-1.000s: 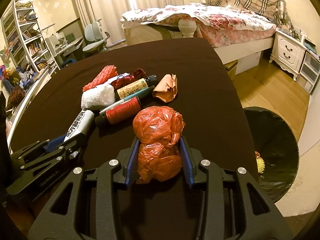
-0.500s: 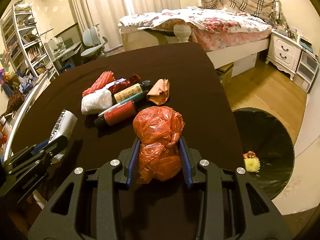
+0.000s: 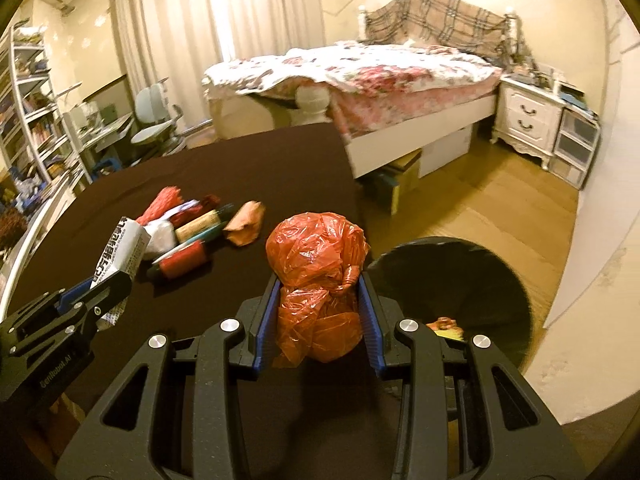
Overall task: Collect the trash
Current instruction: 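Carry the red bag and white packet over the black bin with both grippers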
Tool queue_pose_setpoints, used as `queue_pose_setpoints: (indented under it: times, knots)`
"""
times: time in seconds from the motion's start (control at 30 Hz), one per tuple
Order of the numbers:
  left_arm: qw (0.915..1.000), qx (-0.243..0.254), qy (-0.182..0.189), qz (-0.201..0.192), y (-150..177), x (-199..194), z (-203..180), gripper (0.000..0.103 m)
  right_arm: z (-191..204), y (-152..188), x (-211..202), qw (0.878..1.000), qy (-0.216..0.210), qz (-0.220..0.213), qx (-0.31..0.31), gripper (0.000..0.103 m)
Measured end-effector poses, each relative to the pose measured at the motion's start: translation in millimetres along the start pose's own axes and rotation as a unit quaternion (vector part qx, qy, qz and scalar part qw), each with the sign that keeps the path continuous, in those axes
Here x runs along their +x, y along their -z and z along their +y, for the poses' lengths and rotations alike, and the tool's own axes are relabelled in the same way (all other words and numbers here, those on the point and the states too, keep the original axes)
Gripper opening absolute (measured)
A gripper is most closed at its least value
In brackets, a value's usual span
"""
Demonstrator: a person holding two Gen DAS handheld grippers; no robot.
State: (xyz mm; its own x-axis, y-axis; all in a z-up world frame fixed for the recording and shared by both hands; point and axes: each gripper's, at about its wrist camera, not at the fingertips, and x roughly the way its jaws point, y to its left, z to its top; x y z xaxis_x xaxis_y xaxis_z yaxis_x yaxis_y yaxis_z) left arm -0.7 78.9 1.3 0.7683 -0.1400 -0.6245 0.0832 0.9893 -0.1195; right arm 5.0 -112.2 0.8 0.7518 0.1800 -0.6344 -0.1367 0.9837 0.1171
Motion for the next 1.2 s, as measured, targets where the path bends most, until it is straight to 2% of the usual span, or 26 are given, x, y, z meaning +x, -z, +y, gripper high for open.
queue_pose_setpoints:
  times: [0.5,0.87,1.2]
  knots:
    - [0.9967,0.061,0.055,0.002,-12.0,35.0,-80.9,0.032,-82.8,3.3,-7.9,0.996,0.059,-0.018,0.067,0.036]
    - [0.9932,0.092,0.069,0.018,-9.3,57.8,-120.9,0.032,-122.7,11.9,-3.3,0.992,0.078,-0.019,0.101,0.036]
    - [0.9918,0.106,0.067,0.025,-10.1,72.8,-140.9,0.032,-136.8,16.5,5.8,0.99,0.082,-0.013,0.112,0.036]
